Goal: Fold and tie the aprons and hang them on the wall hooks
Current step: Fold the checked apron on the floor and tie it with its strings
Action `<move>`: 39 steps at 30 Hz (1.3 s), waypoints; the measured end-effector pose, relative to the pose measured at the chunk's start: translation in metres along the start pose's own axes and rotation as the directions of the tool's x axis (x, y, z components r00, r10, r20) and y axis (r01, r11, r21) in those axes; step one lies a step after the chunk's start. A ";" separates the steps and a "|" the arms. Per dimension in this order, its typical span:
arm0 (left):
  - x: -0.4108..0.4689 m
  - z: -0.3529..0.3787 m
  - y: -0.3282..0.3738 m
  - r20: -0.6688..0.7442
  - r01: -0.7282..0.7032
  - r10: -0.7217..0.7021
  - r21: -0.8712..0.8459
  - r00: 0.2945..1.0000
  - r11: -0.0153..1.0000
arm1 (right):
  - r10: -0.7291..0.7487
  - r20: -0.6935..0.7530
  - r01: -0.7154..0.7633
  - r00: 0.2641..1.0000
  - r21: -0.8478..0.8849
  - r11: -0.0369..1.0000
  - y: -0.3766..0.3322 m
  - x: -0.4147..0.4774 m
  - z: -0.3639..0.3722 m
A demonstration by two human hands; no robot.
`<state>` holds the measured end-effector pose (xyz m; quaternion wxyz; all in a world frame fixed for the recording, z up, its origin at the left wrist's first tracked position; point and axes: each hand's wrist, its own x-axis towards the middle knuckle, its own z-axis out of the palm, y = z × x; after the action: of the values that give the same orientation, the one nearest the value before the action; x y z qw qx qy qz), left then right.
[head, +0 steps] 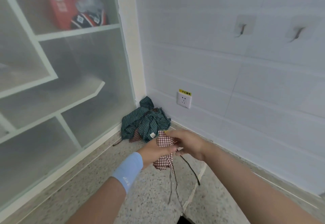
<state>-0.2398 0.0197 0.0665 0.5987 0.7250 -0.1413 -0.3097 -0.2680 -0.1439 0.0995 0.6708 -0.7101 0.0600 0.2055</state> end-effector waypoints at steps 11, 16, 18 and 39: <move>-0.004 -0.015 0.018 -0.073 -0.087 0.080 -0.102 0.994 0.991 | -0.106 -0.225 0.157 0.969 0.223 0.962 -0.014 0.001 0.005; -0.006 -0.030 0.029 -0.100 -0.108 0.087 -0.229 0.991 0.967 | 0.016 0.128 -0.045 0.992 0.227 0.973 -0.003 -0.003 0.006; -0.008 -0.039 0.032 -0.135 -0.101 0.080 -0.157 0.988 0.982 | 0.007 0.030 -0.002 1.000 -0.144 0.990 -0.006 -0.005 0.004; -0.012 -0.026 0.034 0.054 -0.185 0.207 0.700 0.977 0.690 | -0.590 0.077 0.218 0.804 -0.961 0.172 -0.057 -0.001 0.000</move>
<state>-0.2272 0.0384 0.1044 0.3106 0.8828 -0.3156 -0.1568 -0.2482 -0.1385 0.1529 0.1336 -0.9724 -0.1598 -0.1051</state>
